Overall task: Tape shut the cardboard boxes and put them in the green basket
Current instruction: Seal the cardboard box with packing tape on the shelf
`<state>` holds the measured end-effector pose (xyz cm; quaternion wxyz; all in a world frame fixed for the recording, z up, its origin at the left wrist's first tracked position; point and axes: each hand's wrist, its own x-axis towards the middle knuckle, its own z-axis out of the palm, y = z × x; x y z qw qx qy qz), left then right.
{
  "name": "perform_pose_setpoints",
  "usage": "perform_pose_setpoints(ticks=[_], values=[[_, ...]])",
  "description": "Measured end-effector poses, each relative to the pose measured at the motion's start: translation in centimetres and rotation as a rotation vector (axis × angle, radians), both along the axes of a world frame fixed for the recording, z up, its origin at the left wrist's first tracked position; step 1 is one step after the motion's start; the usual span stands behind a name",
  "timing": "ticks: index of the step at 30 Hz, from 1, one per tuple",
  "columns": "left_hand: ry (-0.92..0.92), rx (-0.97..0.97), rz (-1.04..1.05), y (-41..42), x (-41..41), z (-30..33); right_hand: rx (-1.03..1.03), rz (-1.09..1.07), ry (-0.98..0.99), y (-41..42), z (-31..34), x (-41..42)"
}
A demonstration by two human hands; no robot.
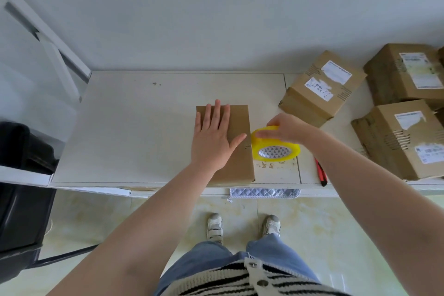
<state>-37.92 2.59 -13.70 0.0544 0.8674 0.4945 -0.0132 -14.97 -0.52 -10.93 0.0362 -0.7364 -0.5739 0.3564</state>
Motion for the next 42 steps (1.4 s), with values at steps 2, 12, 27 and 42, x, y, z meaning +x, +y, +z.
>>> perform_pose_setpoints(ticks=[2,12,27,42], values=[[0.004,-0.004,-0.005,0.1,-0.1,-0.1,-0.007,0.004,-0.01,0.3,-0.3,-0.4],[0.008,0.008,-0.036,0.2,0.0,-0.1,-0.061,0.086,-0.368,-0.2,0.0,-0.6],[0.016,0.012,-0.039,0.2,0.0,-0.2,0.598,-0.43,-0.164,-4.1,0.1,1.1],[0.03,0.005,-0.042,0.4,0.2,-0.2,0.164,-0.96,0.012,-10.7,-5.5,3.8]])
